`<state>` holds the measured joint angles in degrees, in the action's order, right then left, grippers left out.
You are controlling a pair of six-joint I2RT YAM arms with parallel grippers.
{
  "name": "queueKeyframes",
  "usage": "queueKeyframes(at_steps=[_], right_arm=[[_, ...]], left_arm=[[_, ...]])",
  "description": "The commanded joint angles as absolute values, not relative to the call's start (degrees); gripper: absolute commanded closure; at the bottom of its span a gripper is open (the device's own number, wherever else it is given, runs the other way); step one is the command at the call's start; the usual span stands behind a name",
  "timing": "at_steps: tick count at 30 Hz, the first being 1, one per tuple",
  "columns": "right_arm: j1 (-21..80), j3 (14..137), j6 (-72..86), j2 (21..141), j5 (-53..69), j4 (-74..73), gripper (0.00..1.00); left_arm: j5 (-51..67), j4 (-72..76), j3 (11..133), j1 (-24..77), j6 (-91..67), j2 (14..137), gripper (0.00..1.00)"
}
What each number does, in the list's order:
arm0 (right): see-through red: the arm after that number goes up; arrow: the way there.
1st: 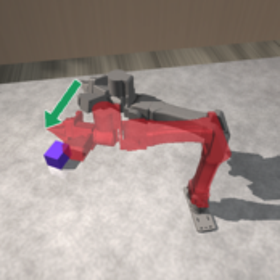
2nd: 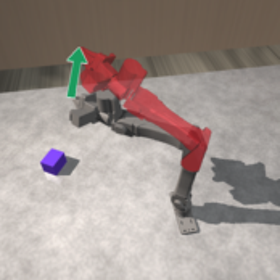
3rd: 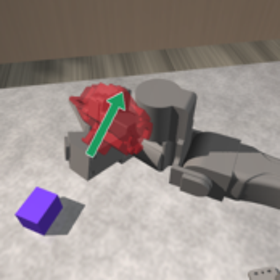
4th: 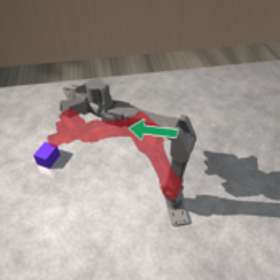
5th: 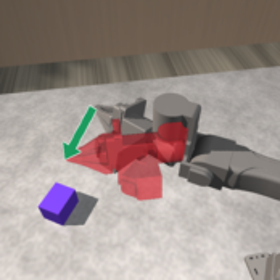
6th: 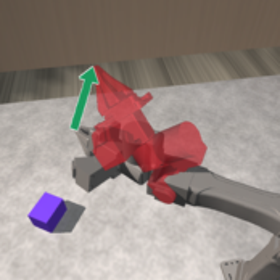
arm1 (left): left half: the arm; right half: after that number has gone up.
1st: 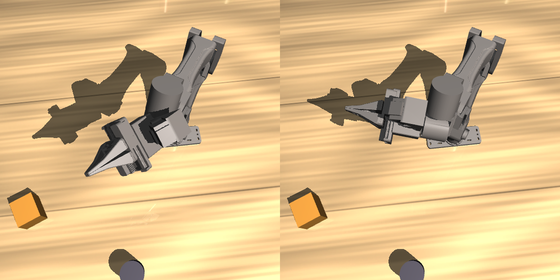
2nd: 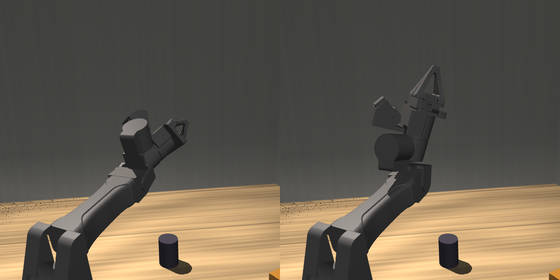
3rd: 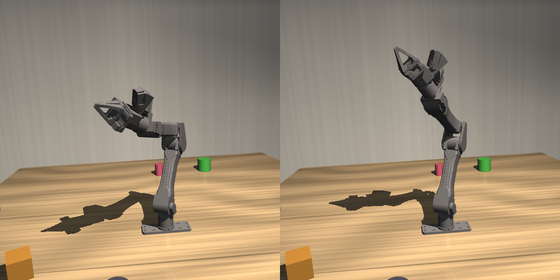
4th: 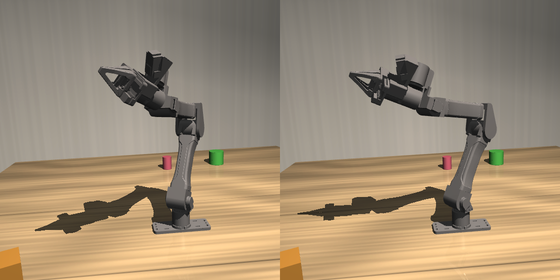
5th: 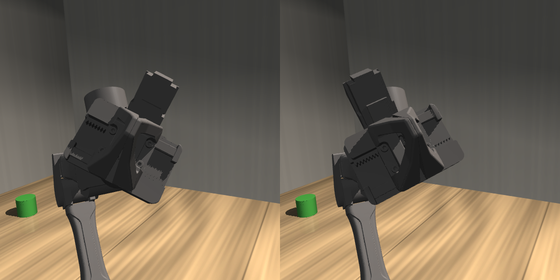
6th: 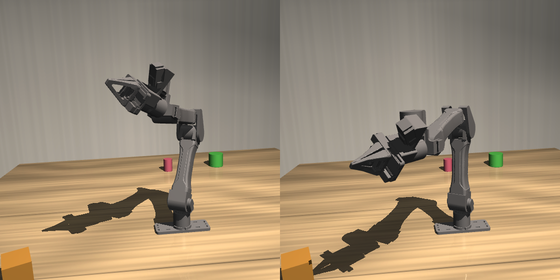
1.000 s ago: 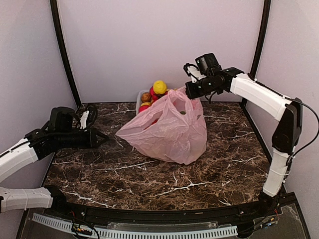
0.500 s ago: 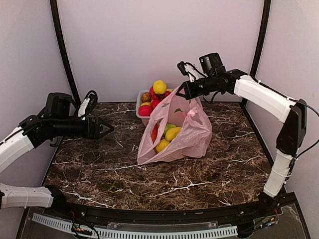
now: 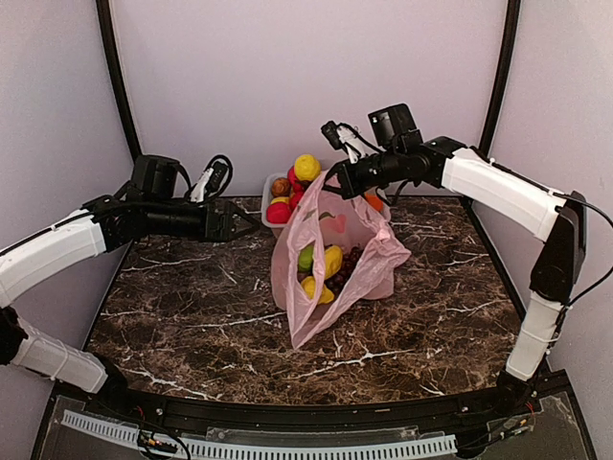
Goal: Untie the knot of the plastic bag and take out the fruit
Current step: Open the bag opening for the takeout bag.
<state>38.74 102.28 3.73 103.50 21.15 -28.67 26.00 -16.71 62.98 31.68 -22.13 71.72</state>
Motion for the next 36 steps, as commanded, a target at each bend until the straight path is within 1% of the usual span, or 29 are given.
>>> queueKeyframes(at_steps=[1, 5, 11, 16, 20, 23, 28, 33, 35, 36], right_arm=[[40.1, 102.4, 5.2, 103.4, 20.7, -25.0, 1.0], [40.8, 102.8, 5.9, 104.0, 19.5, -24.6, 1.0], [42.0, 102.8, 6.9, 104.7, 16.0, -24.1, 1.0], [42.8, 102.7, 7.2, 105.5, 14.0, -24.1, 1.0], [43.3, 103.0, 7.3, 106.2, 12.8, -24.2, 1.0], [43.6, 103.2, 7.3, 106.4, 12.0, -24.1, 1.0], [43.8, 103.2, 7.5, 106.3, 10.1, -24.2, 1.0], [43.9, 103.0, 7.6, 106.1, 7.3, -24.3, 1.0], [43.9, 103.0, 7.5, 106.0, 6.0, -24.6, 1.0], [43.9, 102.9, 7.6, 105.9, 5.4, -24.6, 1.0]], left_arm=[[27.3, -10.0, 64.3, 35.2, -24.7, 73.4, 0.01], [24.6, -9.4, 65.3, 38.7, -25.9, 76.4, 0.01], [20.0, -7.7, 67.1, 41.2, -28.7, 79.9, 0.01], [19.3, -3.8, 68.3, 42.6, -31.2, 82.4, 0.01], [18.9, -3.8, 71.1, 44.1, -32.1, 85.0, 0.01], [14.9, -7.9, 73.7, 45.2, -30.5, 87.5, 0.01], [3.3, -20.4, 79.0, 47.3, -26.6, 90.5, 0.01], [-1.6, -25.7, 80.1, 48.2, -24.7, 91.4, 0.01], [-3.2, -26.8, 79.7, 48.6, -24.4, 91.3, 0.07], [-4.1, -27.1, 79.5, 48.7, -24.3, 91.0, 0.16]])
